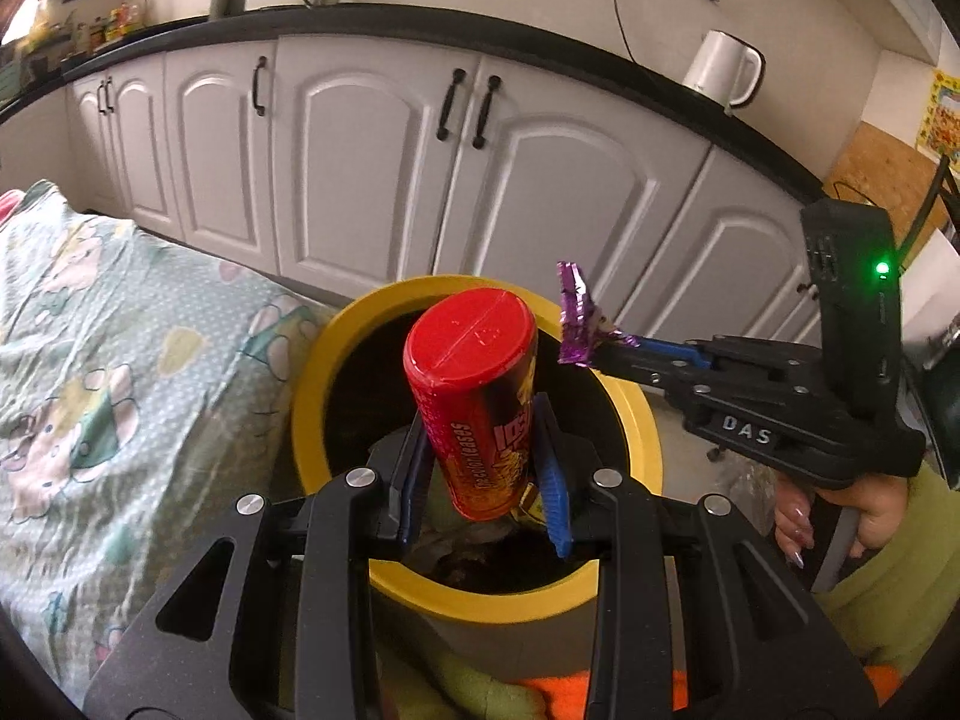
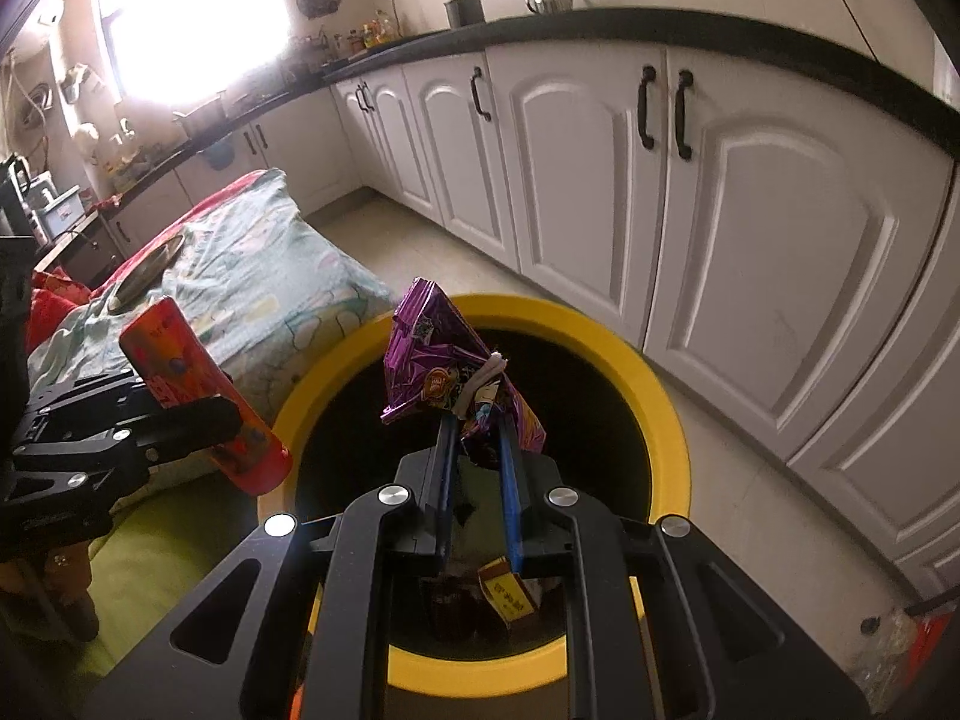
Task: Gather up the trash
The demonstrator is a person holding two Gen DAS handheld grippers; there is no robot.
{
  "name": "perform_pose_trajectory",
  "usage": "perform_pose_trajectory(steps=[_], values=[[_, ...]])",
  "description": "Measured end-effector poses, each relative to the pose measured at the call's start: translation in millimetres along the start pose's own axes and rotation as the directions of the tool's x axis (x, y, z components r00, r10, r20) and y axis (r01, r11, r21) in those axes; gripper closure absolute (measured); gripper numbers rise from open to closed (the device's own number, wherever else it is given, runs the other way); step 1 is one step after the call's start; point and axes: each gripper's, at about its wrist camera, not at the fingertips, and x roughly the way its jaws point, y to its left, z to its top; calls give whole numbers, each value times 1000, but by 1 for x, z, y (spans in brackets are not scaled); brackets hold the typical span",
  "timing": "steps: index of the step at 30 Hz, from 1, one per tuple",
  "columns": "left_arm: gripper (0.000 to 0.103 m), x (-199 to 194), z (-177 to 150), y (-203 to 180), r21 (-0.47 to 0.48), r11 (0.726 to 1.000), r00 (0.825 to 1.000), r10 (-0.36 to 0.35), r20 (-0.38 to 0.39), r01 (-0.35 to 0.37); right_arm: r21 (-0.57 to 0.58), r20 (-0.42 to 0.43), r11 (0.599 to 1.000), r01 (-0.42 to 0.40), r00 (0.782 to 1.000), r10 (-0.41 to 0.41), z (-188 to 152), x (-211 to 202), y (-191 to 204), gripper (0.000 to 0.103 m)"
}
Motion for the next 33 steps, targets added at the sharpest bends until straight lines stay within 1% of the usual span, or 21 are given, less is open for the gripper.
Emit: perform_pose_trajectory(steps=[5, 6, 7, 8, 9, 10, 11, 12, 14, 15, 16, 17, 19, 21, 23, 24, 26, 28, 30, 33], values=[[77, 6, 0, 0, 5, 1000, 1000, -6, -20, 6, 38, -34, 999, -1, 999, 2, -8, 9, -7, 88], [75, 7, 0, 1, -1, 1000, 1000, -5, -23, 5, 46, -39, 999, 0, 999, 2, -8, 11, -8, 82], [67, 8, 0, 2, -4, 1000, 1000, -4, -25, 3, 54, -42, 999, 4, 999, -1, -8, 11, -10, 76], [55, 8, 0, 4, -9, 1000, 1000, 1, -25, -1, 62, -38, 998, 9, 999, -6, -8, 11, -13, 66], [52, 7, 0, 5, -15, 1000, 1000, 0, -25, 0, 67, -34, 998, 12, 999, -10, -9, 10, -14, 63], [51, 6, 0, 7, -23, 1000, 1000, -1, -22, 1, 72, -30, 997, 14, 999, -12, -9, 9, -15, 63], [47, 5, 0, 9, -28, 1000, 1000, 2, -18, -3, 77, -28, 997, 17, 1000, -14, -8, 9, -17, 62], [43, 2, 0, 12, -34, 999, 1000, 14, -11, -14, 84, -24, 996, 22, 1000, -20, -7, 8, -18, 59], [27, -4, 2, 17, -42, 998, 999, 42, 11, -42, 101, -11, 995, 22, 1000, -21, -5, 4, -19, 52], [23, -8, 2, 22, -49, 997, 998, 61, 21, -60, 108, -3, 994, 25, 1000, -25, -3, 2, -18, 49], [17, -13, 2, 27, -60, 995, 996, 79, 29, -77, 111, 2, 993, 26, 1000, -27, -2, 1, -18, 47], [11, -17, 3, 31, -72, 993, 995, 95, 36, -93, 115, 14, 993, 26, 1000, -28, 1, -2, -15, 41], [11, -26, 4, 43, -101, 987, 990, 131, 52, -126, 118, 43, 993, 24, 999, -30, 6, -9, -8, 33], [11, -38, 4, 56, -138, 978, 983, 167, 69, -157, 124, 100, 992, 34, 994, -46, 13, -19, 3, 12], [11, -49, 4, 68, -166, 970, 978, 191, 81, -175, 139, 165, 989, 57, 983, -80, 19, -29, 16, 6], [11, -55, 4, 74, -178, 965, 974, 210, 88, -192, 138, 186, 989, 52, 979, -78, 23, -33, 23, 6], [11, -70, 2, 86, -199, 951, 960, 261, 104, -237, 138, 206, 990, 30, 977, -58, 30, -37, 39, 6], [11, -85, 1, 98, -219, 937, 946, 301, 120, -271, 145, 210, 989, 23, 976, -53, 35, -38, 50, 6], [11, -97, -1, 106, -226, 927, 934, 333, 127, -300, 134, 200, 991, 28, 978, -55, 40, -35, 72, 6], [11, -117, -8, 116, -228, 913, 916, 376, 141, -340, 74, 185, 996, 48, 981, -61, 43, -31, 107, 6]])
